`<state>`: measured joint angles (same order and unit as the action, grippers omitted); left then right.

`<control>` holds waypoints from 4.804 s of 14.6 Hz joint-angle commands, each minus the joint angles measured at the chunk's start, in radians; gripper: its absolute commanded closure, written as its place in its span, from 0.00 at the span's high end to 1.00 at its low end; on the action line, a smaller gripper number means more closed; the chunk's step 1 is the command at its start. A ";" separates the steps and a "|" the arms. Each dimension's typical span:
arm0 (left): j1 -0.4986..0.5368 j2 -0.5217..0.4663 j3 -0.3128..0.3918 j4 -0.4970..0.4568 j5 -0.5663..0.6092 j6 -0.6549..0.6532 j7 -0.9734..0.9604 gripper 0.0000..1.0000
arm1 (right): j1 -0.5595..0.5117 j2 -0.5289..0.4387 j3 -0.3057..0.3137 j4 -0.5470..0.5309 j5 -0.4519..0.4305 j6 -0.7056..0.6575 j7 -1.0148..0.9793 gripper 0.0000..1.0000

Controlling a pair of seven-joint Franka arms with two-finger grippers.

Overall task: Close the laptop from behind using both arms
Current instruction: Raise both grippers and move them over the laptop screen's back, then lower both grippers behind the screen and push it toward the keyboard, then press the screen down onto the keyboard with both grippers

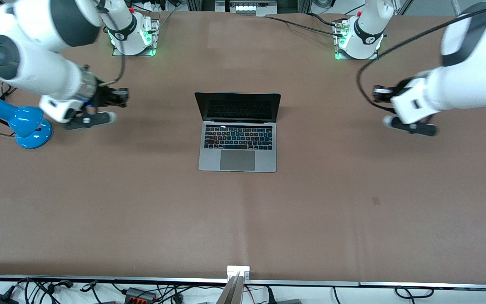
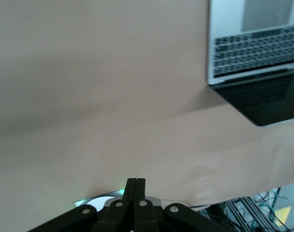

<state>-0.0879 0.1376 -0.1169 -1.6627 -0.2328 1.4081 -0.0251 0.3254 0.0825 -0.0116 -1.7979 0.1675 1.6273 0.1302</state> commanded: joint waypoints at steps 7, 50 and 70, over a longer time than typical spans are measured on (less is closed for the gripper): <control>0.007 -0.317 -0.250 -0.375 -0.083 0.233 -0.127 0.01 | 0.345 0.146 -0.008 -0.015 0.128 0.059 0.282 0.00; 0.062 0.128 -0.604 -0.576 -0.411 1.422 0.149 0.01 | 0.310 0.399 -0.027 0.183 0.119 0.221 0.278 0.00; 0.063 0.598 -0.529 -0.264 -0.407 1.514 0.330 0.00 | 0.297 0.687 -0.042 0.316 0.087 0.488 0.276 0.00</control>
<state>-0.0142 0.6645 -0.6536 -1.9922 -0.6344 2.9109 0.2660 0.6216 0.7319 -0.0558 -1.5121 0.2650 2.0943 0.4062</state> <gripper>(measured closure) 0.991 0.991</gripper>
